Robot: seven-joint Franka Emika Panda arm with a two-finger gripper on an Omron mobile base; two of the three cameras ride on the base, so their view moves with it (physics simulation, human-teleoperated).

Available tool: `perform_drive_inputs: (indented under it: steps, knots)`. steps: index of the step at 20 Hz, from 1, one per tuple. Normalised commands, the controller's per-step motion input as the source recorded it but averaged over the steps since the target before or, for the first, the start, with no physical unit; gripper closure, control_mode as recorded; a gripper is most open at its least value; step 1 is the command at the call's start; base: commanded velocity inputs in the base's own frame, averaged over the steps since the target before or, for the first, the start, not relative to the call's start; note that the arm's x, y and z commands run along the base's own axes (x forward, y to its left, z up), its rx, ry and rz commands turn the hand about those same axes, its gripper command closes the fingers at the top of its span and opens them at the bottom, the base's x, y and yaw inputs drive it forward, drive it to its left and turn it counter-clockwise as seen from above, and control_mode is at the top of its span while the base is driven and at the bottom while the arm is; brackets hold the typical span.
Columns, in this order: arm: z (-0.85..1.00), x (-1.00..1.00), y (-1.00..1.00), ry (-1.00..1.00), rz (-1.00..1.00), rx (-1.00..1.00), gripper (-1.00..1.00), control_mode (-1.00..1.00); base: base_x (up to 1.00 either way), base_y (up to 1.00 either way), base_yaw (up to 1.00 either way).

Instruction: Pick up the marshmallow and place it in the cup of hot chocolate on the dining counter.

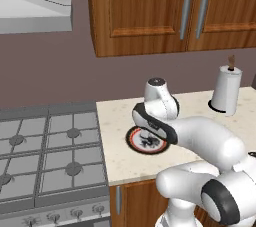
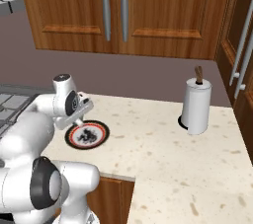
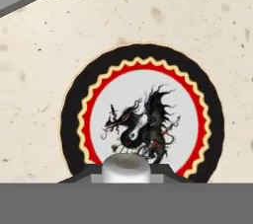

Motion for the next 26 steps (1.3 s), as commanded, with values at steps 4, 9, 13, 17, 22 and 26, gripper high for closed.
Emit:
perform_drive_inputs:
  steps: [4,9,13,17,22,26]
  knots:
    - [0.79,-0.27,0.06,-0.16,0.04,0.01,1.0,-1.0,0.0,0.0,0.0]
    - [0.75,-0.2,0.18,-0.06,0.08,0.12,1.0,-1.0,0.0,0.0,0.0]
    - [0.75,-0.24,0.04,-0.07,0.11,0.18,1.0,-1.0,0.0,0.0,0.0]
    - [0.52,-0.37,0.0,-0.18,0.13,0.18,1.0,-1.0,0.0,0.0,0.0]
    - [0.13,-0.46,0.0,-0.27,0.15,0.25,1.0,-1.0,0.0,0.0,0.0]
    - [0.1,-0.41,0.0,-0.27,0.14,0.33,1.0,-1.0,0.0,0.0,0.0]
